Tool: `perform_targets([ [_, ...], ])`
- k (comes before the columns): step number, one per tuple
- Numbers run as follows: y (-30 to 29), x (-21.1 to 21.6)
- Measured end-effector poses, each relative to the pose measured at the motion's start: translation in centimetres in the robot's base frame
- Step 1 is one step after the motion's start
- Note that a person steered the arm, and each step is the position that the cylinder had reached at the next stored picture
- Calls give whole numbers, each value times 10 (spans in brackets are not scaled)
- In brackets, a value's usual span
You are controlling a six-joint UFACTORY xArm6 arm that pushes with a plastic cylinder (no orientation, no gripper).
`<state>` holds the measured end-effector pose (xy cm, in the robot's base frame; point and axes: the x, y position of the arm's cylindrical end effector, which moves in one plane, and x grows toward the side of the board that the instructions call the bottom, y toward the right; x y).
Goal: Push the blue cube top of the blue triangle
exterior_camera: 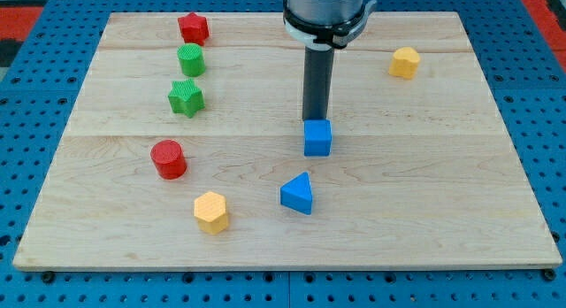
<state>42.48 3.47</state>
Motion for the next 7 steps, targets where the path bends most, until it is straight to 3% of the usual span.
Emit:
perform_targets([
  [2,-1,19],
  [3,52,-24],
  [4,97,10],
  [5,57,55],
  [6,19,59],
  [7,19,72],
])
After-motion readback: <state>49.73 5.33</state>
